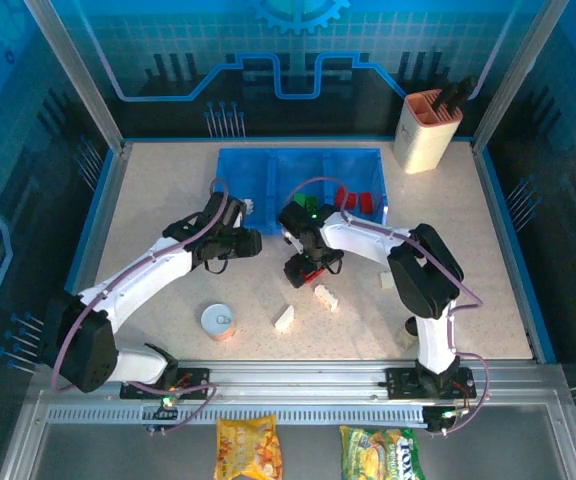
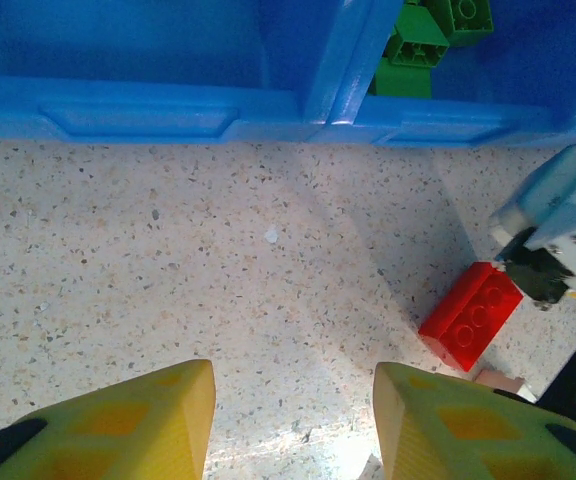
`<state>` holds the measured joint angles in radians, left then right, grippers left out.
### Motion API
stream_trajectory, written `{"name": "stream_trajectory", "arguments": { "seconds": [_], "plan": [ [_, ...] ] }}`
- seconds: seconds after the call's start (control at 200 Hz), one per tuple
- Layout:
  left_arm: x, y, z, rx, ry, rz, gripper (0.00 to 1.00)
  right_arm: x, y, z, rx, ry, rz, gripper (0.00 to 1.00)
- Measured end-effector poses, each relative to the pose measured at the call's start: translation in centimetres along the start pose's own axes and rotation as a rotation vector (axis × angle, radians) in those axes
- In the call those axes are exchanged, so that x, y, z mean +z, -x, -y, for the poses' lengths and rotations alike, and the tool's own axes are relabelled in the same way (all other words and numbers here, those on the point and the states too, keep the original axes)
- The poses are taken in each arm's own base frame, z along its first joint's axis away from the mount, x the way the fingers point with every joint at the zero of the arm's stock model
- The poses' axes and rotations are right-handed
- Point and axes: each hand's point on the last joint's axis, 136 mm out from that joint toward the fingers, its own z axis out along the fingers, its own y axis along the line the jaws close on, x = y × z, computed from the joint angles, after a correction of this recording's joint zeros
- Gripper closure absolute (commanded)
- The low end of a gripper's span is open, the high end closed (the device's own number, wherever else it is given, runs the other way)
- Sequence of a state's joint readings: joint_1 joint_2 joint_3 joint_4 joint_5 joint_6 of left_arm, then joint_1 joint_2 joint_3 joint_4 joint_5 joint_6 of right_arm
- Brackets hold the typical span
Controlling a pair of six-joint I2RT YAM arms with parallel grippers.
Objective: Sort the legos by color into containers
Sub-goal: Pick up the lego from the center of the table.
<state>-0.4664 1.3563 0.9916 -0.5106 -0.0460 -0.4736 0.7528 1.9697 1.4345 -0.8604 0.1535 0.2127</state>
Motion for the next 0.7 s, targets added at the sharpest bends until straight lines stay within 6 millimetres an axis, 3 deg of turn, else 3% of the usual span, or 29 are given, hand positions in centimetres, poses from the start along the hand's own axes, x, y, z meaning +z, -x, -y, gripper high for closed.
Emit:
{"name": "stream_trajectory", "arguments": {
  "seconds": [0.345,0.7],
  "plan": [
    [0.0,-0.1,0.0,0.0,-0.002,-0.002,0.53,1.3,0.1,-0.1,0.002,-0.005,-0.028,0.16],
    [0.0,-0.1,0.0,0.0,-0.003,-0.003,0.53,1.3,0.1,-0.1,0.008,-0.009,-0.033,0.28]
  ]
}}
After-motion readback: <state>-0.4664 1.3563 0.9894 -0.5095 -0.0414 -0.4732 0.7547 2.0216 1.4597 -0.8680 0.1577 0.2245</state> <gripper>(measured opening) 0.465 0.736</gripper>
